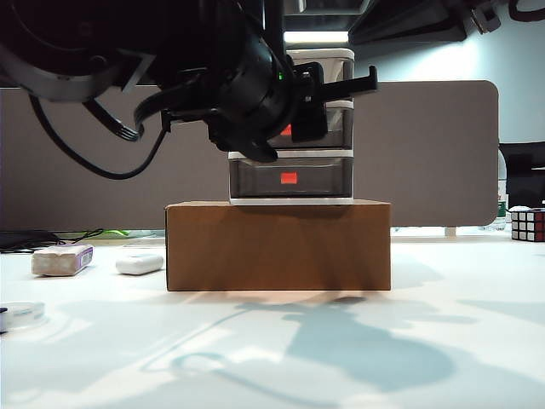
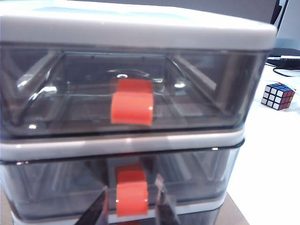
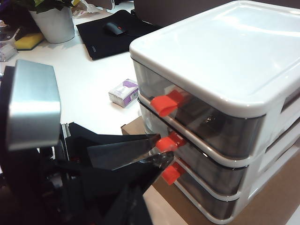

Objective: Open the second layer of the drawer on the table, pick up the transparent tape on the table and put it in, and finally close the drawer.

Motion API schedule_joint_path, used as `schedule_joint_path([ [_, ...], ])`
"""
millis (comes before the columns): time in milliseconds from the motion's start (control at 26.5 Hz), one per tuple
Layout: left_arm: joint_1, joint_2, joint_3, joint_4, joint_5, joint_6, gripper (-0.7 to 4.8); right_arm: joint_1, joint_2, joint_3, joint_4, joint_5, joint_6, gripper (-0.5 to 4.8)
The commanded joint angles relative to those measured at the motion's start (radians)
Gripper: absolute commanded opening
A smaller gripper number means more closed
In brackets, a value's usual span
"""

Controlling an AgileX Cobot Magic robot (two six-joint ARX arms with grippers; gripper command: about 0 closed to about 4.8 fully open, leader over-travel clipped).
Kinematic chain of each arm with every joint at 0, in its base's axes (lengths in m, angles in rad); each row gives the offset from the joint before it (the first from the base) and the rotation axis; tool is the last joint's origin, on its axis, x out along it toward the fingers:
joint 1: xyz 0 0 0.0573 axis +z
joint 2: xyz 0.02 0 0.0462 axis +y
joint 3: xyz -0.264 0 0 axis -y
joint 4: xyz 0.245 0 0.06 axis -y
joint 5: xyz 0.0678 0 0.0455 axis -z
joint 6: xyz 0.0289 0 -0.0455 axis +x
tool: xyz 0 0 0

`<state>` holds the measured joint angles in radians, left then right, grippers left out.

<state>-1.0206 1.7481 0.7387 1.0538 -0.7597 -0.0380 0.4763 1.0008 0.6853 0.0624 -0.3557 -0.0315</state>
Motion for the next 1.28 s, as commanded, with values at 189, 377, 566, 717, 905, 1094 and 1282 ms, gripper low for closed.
schedule_joint_path([
  [189, 0.014, -0.002, 0.004, 0.001, 0.024, 0.005, 1.21, 0.001, -0.002, 0.006, 0.026, -0.003, -0.003, -0.05],
  [377, 0.020, 0.000, 0.006, 0.000, 0.032, 0.005, 1.21, 0.001, -0.002, 0.006, 0.026, -0.003, -0.003, -0.05],
  [566, 0.020, 0.000, 0.008, -0.012, 0.046, 0.005, 1.20, 0.001, -0.002, 0.006, 0.026, -0.003, -0.003, -0.05],
  [717, 0.020, 0.000, 0.008, -0.014, 0.046, 0.005, 1.19, 0.001, -0.002, 0.006, 0.029, -0.003, -0.003, -0.05],
  [905, 0.020, 0.000, 0.008, -0.014, 0.046, 0.004, 0.79, 0.001, 0.015, 0.006, 0.116, -0.003, -0.003, -0.05],
  [1094, 0.020, 0.000, 0.008, -0.014, 0.050, 0.004, 0.79, 0.001, 0.057, 0.006, 0.177, -0.003, -0.003, -0.05],
  [1282, 0.020, 0.000, 0.008, -0.014, 0.050, 0.004, 0.79, 0.000, 0.137, 0.023, 0.233, -0.003, -0.003, -0.05],
])
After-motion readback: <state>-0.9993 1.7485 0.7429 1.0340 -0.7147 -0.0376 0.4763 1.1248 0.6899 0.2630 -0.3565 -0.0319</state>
